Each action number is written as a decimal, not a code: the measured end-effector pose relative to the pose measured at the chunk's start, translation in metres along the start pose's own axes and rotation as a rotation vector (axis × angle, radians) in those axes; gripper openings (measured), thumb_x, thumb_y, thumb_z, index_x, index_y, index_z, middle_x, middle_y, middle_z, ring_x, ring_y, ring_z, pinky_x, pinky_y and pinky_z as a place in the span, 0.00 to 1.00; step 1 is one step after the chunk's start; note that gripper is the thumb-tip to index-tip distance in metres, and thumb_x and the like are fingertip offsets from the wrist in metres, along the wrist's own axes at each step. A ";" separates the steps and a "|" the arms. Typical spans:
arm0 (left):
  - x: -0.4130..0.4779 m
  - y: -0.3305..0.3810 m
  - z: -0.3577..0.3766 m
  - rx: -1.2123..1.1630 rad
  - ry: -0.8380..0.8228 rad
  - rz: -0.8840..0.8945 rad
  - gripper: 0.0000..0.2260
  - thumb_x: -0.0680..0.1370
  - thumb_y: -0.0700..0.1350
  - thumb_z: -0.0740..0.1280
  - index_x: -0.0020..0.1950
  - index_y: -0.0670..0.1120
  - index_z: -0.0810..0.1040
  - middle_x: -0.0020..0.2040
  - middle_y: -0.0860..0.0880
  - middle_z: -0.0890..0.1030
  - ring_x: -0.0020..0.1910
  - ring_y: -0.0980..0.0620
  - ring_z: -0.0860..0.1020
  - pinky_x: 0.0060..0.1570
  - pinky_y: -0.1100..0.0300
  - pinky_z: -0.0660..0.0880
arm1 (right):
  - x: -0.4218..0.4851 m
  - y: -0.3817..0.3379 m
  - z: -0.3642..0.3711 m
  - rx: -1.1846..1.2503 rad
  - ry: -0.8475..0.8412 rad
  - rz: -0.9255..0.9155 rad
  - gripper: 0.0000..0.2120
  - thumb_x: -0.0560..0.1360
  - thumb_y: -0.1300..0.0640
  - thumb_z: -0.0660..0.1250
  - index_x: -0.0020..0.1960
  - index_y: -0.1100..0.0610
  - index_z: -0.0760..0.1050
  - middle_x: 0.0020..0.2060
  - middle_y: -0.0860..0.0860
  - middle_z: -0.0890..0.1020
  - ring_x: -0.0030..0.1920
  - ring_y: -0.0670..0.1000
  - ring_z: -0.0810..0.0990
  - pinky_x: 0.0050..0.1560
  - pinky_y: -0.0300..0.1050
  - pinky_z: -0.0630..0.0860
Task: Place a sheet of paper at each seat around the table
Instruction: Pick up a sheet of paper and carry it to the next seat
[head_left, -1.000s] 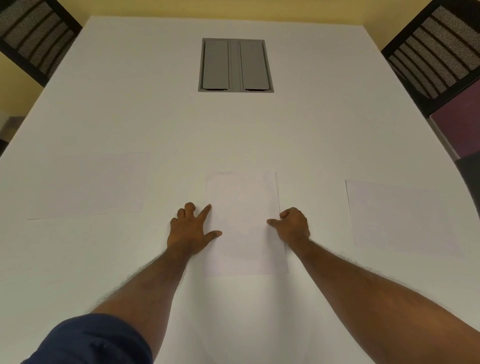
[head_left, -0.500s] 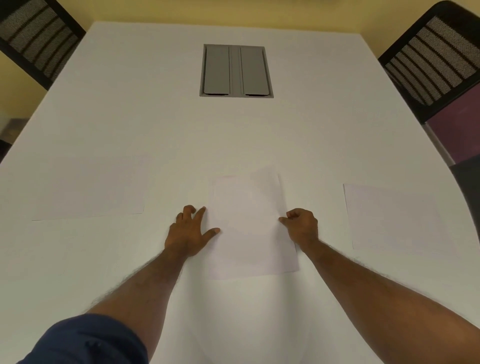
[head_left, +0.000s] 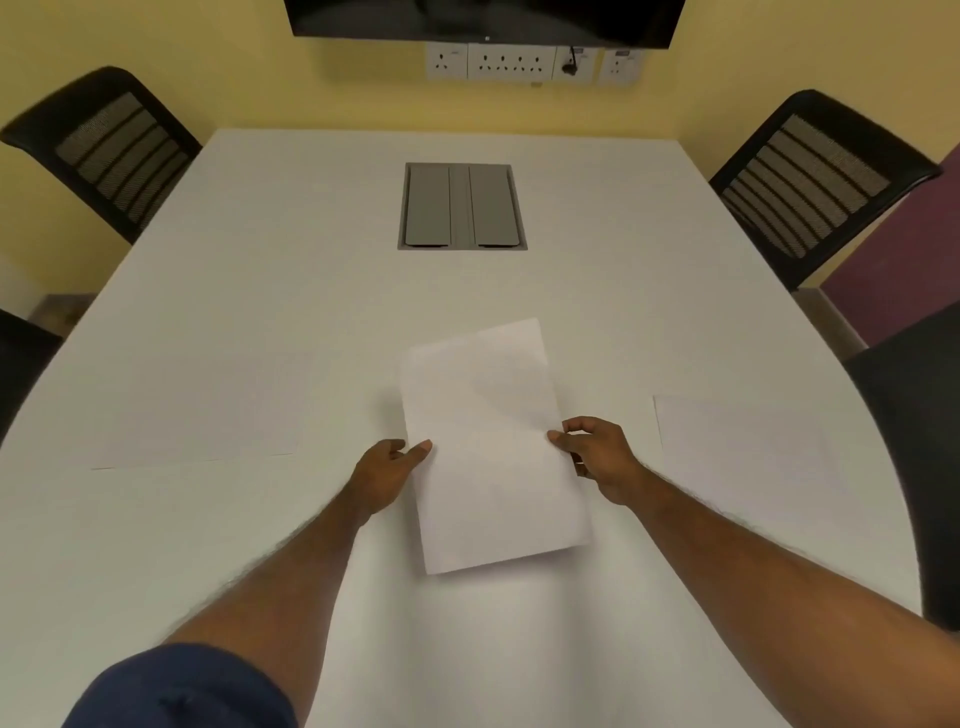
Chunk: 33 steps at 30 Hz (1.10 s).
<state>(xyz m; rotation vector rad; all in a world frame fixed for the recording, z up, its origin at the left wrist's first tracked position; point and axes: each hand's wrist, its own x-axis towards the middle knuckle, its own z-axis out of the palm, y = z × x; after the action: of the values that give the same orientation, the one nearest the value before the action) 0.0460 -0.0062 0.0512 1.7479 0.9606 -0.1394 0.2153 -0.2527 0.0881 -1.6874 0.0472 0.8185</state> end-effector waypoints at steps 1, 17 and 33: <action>-0.007 0.004 -0.002 -0.068 -0.022 0.014 0.22 0.76 0.60 0.67 0.61 0.44 0.77 0.55 0.46 0.80 0.52 0.48 0.79 0.54 0.53 0.74 | -0.004 -0.001 -0.001 0.006 -0.011 -0.001 0.07 0.71 0.62 0.75 0.46 0.58 0.77 0.37 0.53 0.83 0.31 0.47 0.79 0.32 0.37 0.75; -0.104 -0.009 -0.081 -0.098 0.183 0.166 0.15 0.81 0.47 0.64 0.49 0.34 0.76 0.37 0.44 0.75 0.35 0.49 0.73 0.38 0.58 0.73 | -0.092 0.000 0.051 -0.153 -0.117 -0.139 0.09 0.74 0.59 0.72 0.48 0.65 0.79 0.39 0.55 0.78 0.38 0.51 0.74 0.40 0.42 0.75; -0.148 -0.075 -0.218 0.126 0.096 0.384 0.11 0.81 0.48 0.62 0.45 0.42 0.74 0.41 0.48 0.76 0.40 0.47 0.74 0.43 0.54 0.71 | -0.212 0.054 0.205 -0.048 0.121 -0.106 0.07 0.75 0.59 0.71 0.49 0.62 0.80 0.39 0.53 0.80 0.36 0.49 0.75 0.39 0.41 0.75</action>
<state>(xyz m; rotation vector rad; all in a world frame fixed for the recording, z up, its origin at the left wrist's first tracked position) -0.1787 0.1057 0.1616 2.0383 0.6775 0.1352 -0.0680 -0.1720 0.1448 -1.7677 0.0210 0.6428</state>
